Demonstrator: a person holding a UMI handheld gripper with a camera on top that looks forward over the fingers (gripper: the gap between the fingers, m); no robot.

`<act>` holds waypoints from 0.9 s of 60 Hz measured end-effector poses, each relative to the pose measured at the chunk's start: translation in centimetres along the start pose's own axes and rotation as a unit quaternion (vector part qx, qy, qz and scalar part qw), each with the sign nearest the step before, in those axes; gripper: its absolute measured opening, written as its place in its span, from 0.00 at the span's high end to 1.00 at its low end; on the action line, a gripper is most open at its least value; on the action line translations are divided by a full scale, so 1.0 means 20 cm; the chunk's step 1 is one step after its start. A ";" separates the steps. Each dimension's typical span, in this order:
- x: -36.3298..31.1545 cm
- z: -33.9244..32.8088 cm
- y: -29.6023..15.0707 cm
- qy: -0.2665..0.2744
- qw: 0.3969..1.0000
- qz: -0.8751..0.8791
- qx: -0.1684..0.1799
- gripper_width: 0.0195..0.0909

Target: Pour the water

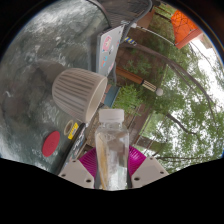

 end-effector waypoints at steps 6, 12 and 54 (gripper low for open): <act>0.01 0.04 0.01 0.007 0.992 -0.128 0.003 0.76; 0.03 0.05 -0.04 0.041 0.983 -0.177 0.011 0.75; 0.30 -0.01 0.15 0.080 0.912 0.403 0.018 0.75</act>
Point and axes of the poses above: the point between the fingertips, and its own axes, seen from behind it with the camera up: x to the right, y down, z forward, the way the camera looks, the point moved 4 cm from there along -z, backward, against the way the camera looks, and after that the axes turned 12 degrees about z, right-handed, at the moved point
